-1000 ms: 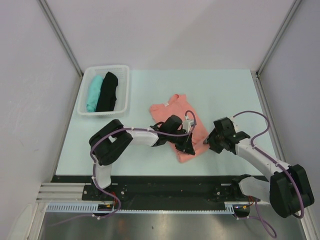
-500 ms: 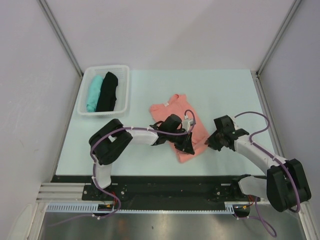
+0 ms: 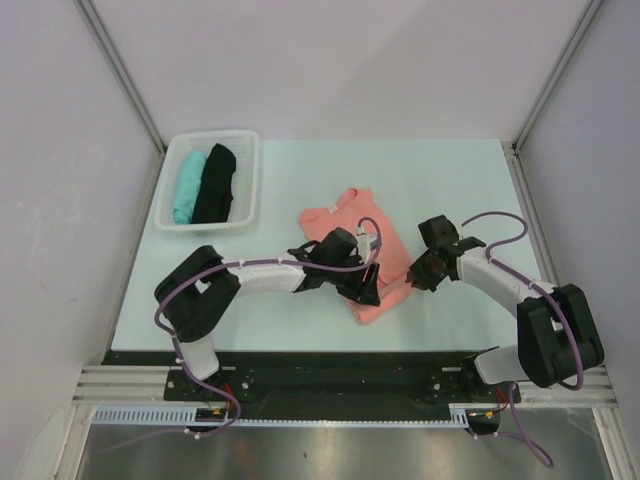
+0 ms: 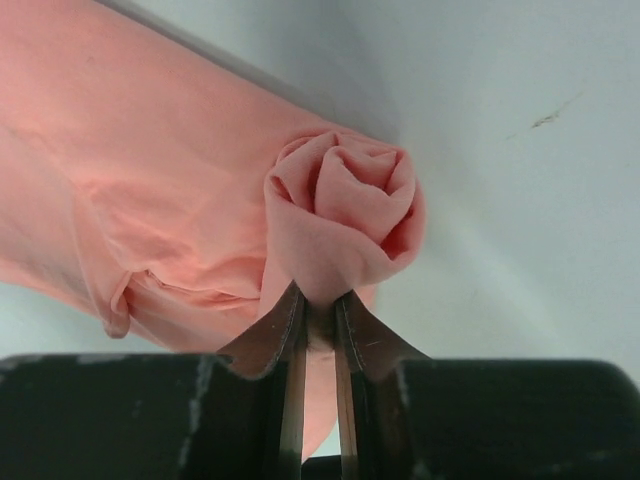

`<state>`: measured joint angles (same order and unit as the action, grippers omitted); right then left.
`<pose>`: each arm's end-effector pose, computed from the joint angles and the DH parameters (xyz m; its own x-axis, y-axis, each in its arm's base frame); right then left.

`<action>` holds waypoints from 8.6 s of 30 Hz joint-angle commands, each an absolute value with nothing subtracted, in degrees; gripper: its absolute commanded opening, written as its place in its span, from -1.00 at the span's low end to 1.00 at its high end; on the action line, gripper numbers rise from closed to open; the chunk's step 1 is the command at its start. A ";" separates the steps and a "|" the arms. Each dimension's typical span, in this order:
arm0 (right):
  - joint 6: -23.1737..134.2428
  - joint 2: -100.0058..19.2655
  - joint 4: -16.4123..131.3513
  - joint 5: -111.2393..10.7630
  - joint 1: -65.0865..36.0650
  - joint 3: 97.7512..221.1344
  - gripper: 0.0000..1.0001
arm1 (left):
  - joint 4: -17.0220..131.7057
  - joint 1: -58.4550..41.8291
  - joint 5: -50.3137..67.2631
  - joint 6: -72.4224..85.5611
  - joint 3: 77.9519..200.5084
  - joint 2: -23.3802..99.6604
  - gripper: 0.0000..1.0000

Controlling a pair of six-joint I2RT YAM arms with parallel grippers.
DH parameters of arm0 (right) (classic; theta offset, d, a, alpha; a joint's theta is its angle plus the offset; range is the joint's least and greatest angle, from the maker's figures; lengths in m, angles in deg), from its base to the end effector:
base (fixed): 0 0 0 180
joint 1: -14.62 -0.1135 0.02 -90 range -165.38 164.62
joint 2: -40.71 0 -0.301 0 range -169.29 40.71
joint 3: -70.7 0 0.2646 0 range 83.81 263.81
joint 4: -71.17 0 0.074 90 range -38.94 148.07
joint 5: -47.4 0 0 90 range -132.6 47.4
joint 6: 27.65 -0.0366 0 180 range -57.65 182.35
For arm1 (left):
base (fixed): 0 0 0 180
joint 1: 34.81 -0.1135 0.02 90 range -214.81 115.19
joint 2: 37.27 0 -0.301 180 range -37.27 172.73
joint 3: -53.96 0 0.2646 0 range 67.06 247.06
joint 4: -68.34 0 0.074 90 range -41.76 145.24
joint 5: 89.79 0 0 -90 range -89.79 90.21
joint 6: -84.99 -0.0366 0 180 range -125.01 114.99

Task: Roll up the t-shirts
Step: Roll the T-shirt to the center of the board.

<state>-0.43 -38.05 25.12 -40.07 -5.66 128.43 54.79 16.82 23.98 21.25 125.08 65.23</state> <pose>0.2363 0.0856 0.2119 -0.6888 0.6926 -0.2143 0.6173 0.7153 0.3277 0.2288 -0.3127 0.1937 -0.7890 0.3442 -0.5090 0.6083 0.5538 -0.5685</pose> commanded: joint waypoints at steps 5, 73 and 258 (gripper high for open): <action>-1.99 -43.22 22.21 -37.76 -5.42 135.05 -0.99 | 46.63 21.78 10.59 14.60 125.68 59.50 0.20; 9.00 -35.66 35.47 -30.37 -20.20 126.52 -0.77 | 62.80 11.95 36.52 34.02 118.56 68.03 -0.49; 11.64 -23.26 27.92 -38.20 -6.74 121.16 0.23 | 54.11 18.27 28.69 27.95 127.62 69.52 -0.74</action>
